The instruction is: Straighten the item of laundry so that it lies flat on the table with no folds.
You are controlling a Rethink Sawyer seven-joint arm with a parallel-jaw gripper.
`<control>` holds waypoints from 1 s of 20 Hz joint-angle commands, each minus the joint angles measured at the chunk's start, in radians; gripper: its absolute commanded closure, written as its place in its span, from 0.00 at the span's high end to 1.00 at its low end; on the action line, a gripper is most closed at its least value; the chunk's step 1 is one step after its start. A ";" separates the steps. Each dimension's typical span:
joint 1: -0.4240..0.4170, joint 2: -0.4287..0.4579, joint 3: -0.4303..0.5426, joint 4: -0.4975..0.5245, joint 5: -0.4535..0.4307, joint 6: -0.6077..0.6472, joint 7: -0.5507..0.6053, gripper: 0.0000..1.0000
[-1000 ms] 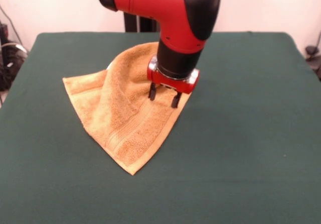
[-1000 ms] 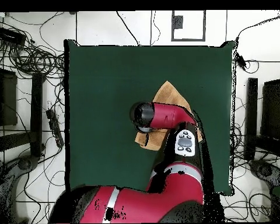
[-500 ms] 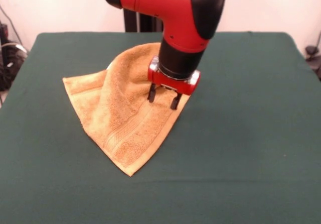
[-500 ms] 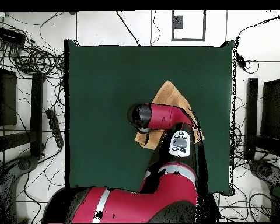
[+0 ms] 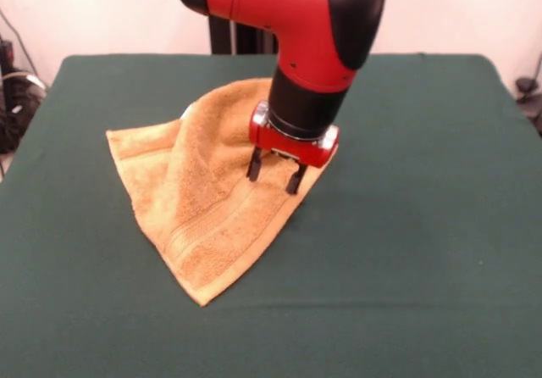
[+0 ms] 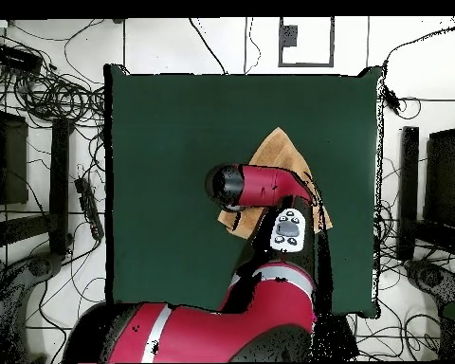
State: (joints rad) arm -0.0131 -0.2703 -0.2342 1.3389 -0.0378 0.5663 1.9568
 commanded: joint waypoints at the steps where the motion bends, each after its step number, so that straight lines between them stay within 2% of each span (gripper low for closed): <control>1: 0.043 0.163 0.079 -0.199 0.058 -0.215 0.215 1.00; 4: 0.027 0.162 0.107 -0.245 0.055 -0.175 0.165 1.00; 9: 0.008 0.130 0.169 -0.259 0.063 -0.117 0.113 1.00; 15: 0.002 0.125 0.228 -0.267 0.094 -0.119 0.113 1.00; 18: 0.020 0.119 0.205 -0.284 0.089 -0.163 0.143 1.00; 20: 0.054 0.126 0.141 -0.318 0.083 -0.200 0.198 1.00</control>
State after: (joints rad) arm -0.0170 -0.1785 -0.2112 1.0865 -0.0104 0.5072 1.9570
